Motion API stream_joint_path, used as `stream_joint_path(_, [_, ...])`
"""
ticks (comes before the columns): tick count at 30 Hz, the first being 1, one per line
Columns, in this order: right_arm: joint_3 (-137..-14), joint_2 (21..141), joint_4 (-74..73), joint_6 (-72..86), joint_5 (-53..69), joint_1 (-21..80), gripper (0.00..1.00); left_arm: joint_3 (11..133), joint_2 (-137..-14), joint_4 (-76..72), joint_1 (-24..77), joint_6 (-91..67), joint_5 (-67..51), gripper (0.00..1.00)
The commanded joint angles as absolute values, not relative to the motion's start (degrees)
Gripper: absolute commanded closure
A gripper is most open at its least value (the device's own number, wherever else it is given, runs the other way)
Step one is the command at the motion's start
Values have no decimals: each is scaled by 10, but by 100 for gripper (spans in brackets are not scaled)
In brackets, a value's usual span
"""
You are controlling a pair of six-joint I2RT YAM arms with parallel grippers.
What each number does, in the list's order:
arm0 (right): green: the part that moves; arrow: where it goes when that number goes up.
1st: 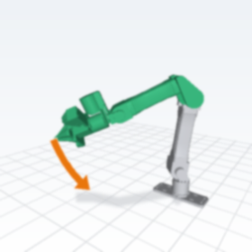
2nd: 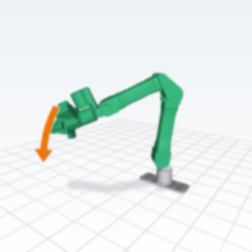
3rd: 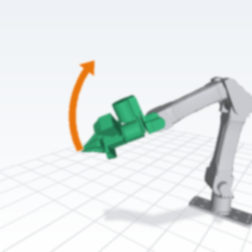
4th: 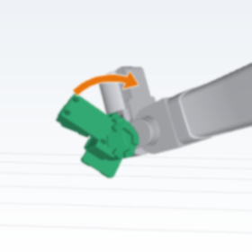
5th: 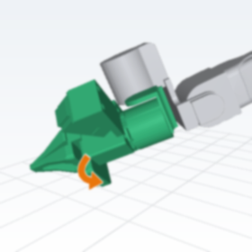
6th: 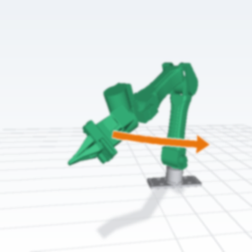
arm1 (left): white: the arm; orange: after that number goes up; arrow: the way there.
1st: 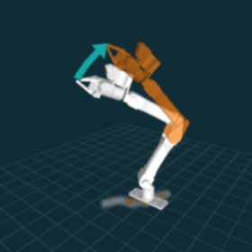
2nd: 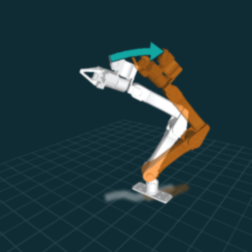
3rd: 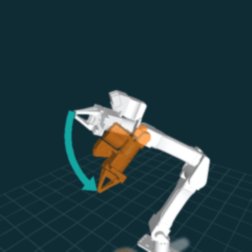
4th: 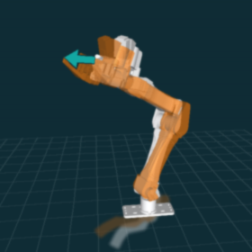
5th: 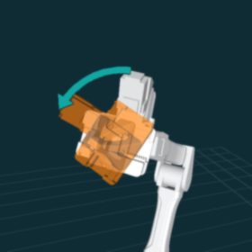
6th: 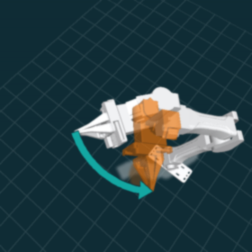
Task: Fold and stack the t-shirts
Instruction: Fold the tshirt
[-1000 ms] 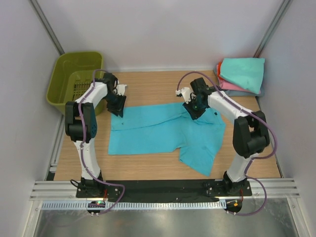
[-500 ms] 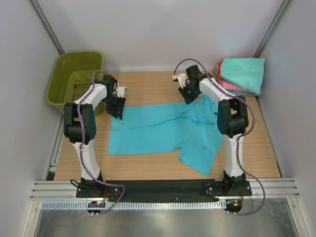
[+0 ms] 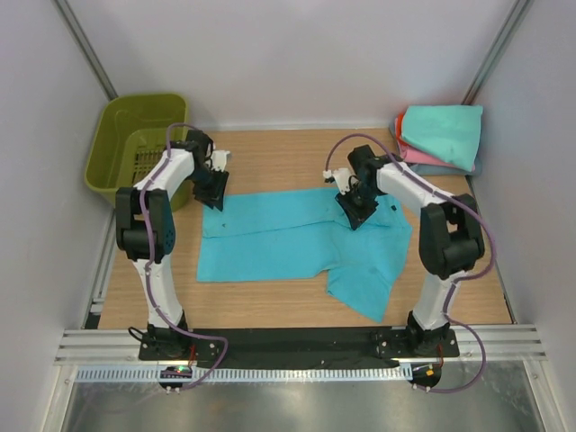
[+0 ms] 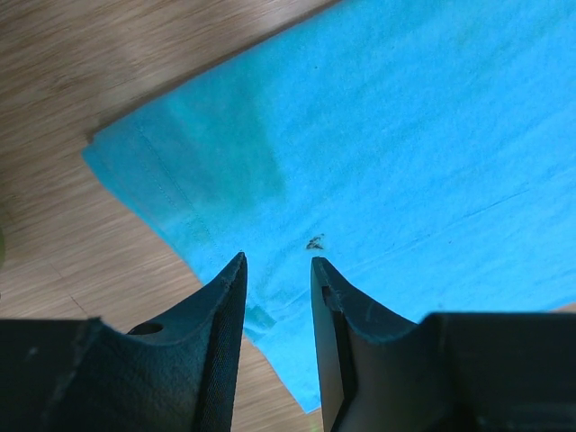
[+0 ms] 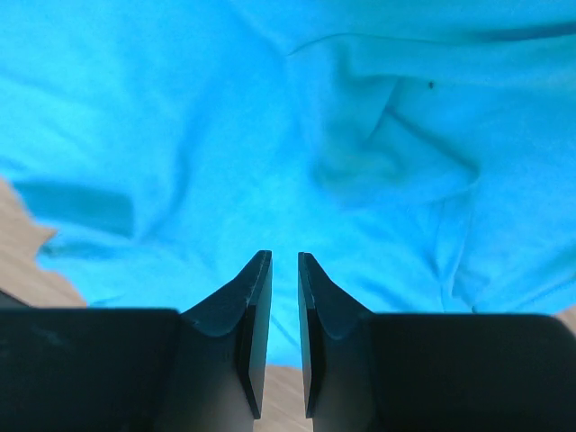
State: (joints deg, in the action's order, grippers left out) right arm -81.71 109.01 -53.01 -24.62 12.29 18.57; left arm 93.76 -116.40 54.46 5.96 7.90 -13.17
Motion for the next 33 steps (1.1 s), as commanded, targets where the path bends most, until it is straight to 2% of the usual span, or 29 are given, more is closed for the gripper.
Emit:
stream_joint_path(1, [-796,978,-541,-238,142,205,76,948,-1152,538,58,76,-146,64])
stream_joint_path(7, [-823,998,-495,-236,91,193,76,979,-1191,550,58,69,-159,64])
stream_joint_path(15, [-957,1146,-452,-207,79,123,75,1005,-1225,565,58,54,-170,64])
stream_joint_path(23, [-1007,1232,-448,-204,63,81,75,1016,-1255,567,58,58,-129,64])
stream_joint_path(33, [-1059,1314,-433,-200,39,54,75,1158,-1371,587,62,68,-75,63])
